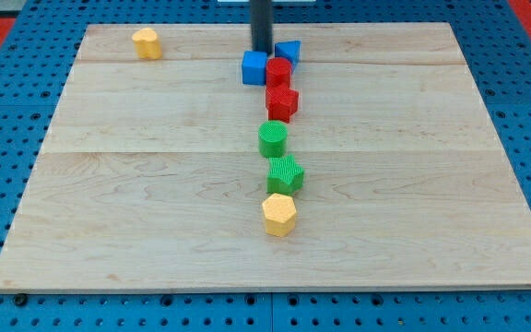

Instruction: Move the blue cube into the green blocks

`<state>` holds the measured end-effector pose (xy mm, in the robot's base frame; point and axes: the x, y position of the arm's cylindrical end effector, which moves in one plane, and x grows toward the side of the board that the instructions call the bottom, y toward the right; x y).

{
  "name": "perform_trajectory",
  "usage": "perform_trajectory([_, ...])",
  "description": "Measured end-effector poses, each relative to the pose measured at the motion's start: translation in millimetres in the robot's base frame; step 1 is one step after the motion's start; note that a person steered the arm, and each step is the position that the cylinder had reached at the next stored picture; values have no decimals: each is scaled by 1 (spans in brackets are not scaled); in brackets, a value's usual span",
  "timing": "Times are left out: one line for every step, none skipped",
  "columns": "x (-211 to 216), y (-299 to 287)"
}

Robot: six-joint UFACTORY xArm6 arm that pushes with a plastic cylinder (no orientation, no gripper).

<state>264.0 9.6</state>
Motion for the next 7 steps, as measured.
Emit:
perform_trajectory([-3, -24])
perform_trajectory([30, -33])
perform_trajectory([75, -18])
perform_trajectory([99, -52])
perform_trajectory([99, -101])
perform_trajectory([98, -131])
perform_trajectory([100, -132])
